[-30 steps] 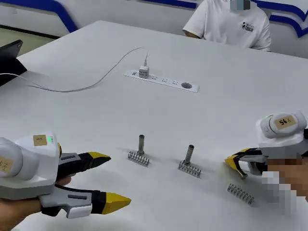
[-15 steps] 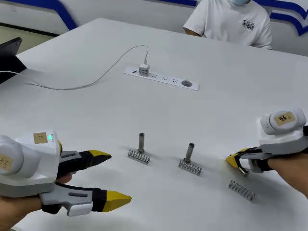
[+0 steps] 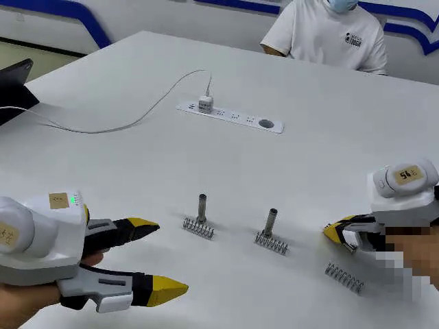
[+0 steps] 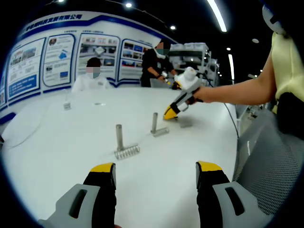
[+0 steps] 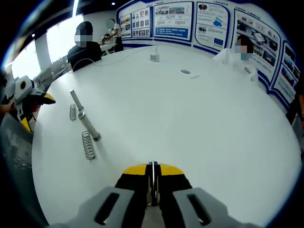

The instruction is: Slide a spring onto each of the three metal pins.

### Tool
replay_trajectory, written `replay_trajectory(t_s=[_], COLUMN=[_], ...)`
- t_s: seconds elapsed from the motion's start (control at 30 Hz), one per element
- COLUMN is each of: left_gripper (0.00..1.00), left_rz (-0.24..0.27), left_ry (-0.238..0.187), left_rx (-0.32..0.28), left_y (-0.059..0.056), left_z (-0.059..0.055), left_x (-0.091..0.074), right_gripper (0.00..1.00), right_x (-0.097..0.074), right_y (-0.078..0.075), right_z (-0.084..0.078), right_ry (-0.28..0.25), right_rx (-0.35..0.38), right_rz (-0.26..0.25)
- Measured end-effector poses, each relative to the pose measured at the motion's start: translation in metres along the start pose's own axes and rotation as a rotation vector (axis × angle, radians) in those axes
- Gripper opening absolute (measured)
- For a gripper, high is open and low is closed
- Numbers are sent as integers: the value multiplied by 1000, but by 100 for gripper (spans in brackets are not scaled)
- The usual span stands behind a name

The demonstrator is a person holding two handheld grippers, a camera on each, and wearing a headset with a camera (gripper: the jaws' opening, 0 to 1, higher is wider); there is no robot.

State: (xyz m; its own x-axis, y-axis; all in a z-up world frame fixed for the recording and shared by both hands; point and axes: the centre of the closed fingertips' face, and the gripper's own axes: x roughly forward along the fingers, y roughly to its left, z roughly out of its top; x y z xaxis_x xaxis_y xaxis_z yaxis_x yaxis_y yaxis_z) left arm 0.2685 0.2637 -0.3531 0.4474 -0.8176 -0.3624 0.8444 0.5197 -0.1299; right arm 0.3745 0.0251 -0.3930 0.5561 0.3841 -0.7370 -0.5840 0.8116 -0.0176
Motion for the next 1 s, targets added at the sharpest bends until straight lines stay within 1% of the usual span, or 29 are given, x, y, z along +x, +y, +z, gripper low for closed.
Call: replay_trajectory(t_s=[0.13, 0.23, 0.43, 0.73, 1.0], left_gripper=[69, 69, 69, 69, 69], left_rz=[3, 0, -7, -7, -2], left_ry=[-3, -5, -9, -18, -24], left_rx=[-2, 2, 12, 23, 28], left_y=[1, 0, -3, -4, -4], left_z=[1, 3, 7, 12, 14], left_x=[0, 0, 2, 0, -3], right_gripper=[9, 9, 8, 8, 8], right_x=[-10, -18, -32, -37, -45], right_y=[1, 0, 1, 2, 2], right_z=[4, 7, 8, 1, 3], right_ry=[-21, -40, -67, -71, -84], right_rx=[-6, -3, 23, 30, 25], right_rz=[-5, -11, -24, -34, -45])
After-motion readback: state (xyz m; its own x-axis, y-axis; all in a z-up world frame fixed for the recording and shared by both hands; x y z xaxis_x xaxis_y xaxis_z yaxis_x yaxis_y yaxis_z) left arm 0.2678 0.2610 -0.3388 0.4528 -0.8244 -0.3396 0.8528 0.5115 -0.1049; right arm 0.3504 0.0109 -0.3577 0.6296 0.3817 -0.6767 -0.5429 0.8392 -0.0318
